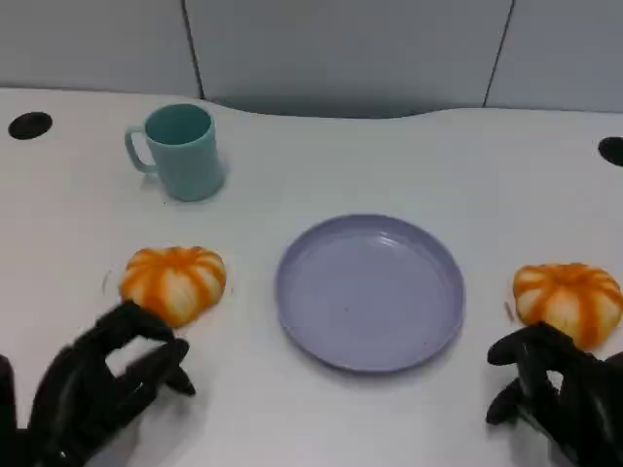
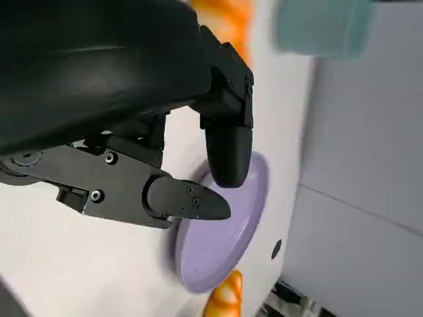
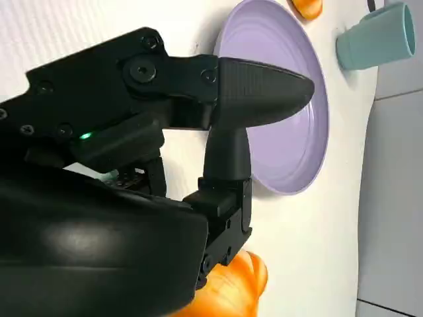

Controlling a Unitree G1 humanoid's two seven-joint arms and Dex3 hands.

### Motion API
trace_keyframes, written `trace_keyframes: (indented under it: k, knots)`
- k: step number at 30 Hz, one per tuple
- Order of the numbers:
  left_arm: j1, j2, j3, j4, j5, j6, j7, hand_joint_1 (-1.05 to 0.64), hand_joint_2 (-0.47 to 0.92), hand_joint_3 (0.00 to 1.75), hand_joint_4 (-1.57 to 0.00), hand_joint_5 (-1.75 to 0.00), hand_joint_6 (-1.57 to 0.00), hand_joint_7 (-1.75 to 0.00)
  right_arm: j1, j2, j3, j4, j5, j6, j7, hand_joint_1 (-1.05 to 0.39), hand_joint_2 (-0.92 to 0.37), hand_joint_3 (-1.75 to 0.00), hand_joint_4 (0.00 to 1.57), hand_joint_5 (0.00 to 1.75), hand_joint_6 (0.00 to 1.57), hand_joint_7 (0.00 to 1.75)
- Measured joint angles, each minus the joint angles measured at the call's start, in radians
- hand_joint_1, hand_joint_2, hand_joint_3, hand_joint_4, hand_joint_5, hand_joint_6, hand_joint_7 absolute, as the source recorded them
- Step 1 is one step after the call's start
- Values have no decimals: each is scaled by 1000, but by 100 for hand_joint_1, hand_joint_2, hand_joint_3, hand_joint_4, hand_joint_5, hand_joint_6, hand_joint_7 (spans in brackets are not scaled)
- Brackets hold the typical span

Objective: Grasp the bread from the table and place it into the plate.

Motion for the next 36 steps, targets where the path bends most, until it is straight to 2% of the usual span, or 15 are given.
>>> trace_keyframes:
  k: [4, 7, 9, 11, 12, 13, 14, 15, 16, 17, 18, 21, 24, 29, 36]
  knots:
    - [7, 6, -37, -54, 176, -306, 87, -31, 90, 9, -68, -175, -49, -175, 0, 8, 1, 0, 0, 0, -2, -29, -92, -60, 51, 175, 38, 165]
    - [-11, 39, -56, -57, 399, -481, 218, -31, 89, 6, -68, -175, -52, -174, -3, 13, 1, 3, 0, 0, -3, -30, -92, -60, 51, 175, 37, 164]
    - [-44, 83, -63, -58, 575, -582, 341, -43, 91, 4, -61, -175, -48, -168, -6, 16, 1, 6, -1, 0, -4, -30, -92, -60, 50, 175, 37, 165]
    - [-80, 135, -78, -71, 737, -614, 442, -48, 92, 4, -50, -175, -43, -158, -10, 18, 3, 9, -2, 0, -6, -30, -92, -60, 51, 175, 37, 165]
    - [-97, 166, -91, -83, 822, -612, 482, -51, 91, 3, -47, -141, -46, -120, -11, 20, 4, 10, -3, 0, -8, -30, -92, -60, 51, 175, 37, 166]
    - [-115, 204, -108, -103, 904, -596, 503, -56, 91, 2, -44, -93, -52, -66, -12, 21, 5, 10, -3, 0, -9, -30, -92, -60, 52, 175, 37, 166]
    - [-135, 243, -129, -118, 960, -567, 501, -59, 92, 2, -44, -65, -56, -37, -13, 22, 6, 11, -4, 0, -9, -30, -92, -60, 53, 175, 38, 166]
    - [-155, 277, -147, -125, 1000, -535, 491, -62, 92, 2, -41, -43, -55, -17, -15, 23, 6, 12, -4, 0, -10, -30, -92, -60, 53, 175, 38, 166]
    - [-175, 312, -167, -128, 1029, -499, 471, -65, 92, 2, -32, -31, -49, -8, -16, 25, 6, 12, -4, 0, -11, -30, -92, -60, 54, 175, 38, 166]
    - [-196, 338, -185, -128, 1051, -468, 449, -67, 92, 2, -28, -24, -45, -4, -15, 26, 6, 12, -4, 0, -12, -30, -92, -60, 54, 175, 38, 166]
    - [-217, 360, -207, -125, 1063, -439, 424, -72, 92, 3, -16, -15, -33, -2, -16, 26, 6, 12, -4, 0, -13, -31, -92, -60, 55, 175, 38, 166]
    - [-298, 404, -285, -77, 1106, -350, 340, -79, 92, 4, -3, -5, -17, 0, -16, 29, 7, 10, -5, 0, -13, -30, -92, -61, 55, 175, 38, 166]
    - [-393, 431, -373, 33, 1148, -280, 270, -84, 92, 4, 0, -1, -11, 0, -13, 30, 10, 4, -8, 4, -19, -30, -92, -61, 53, 175, 38, 166]
    - [-525, 429, -484, 221, 1155, -236, 208, -89, 92, 5, 0, 0, -7, 0, -2, 30, 13, -25, -11, 32, -30, -30, -92, -61, 52, 175, 38, 167]
    - [-603, 408, -563, 365, 1122, -210, 197, -90, 92, 5, 0, 0, -7, 0, 0, 30, 12, -33, -13, 42, -32, -31, -92, -60, 54, 175, 39, 167]
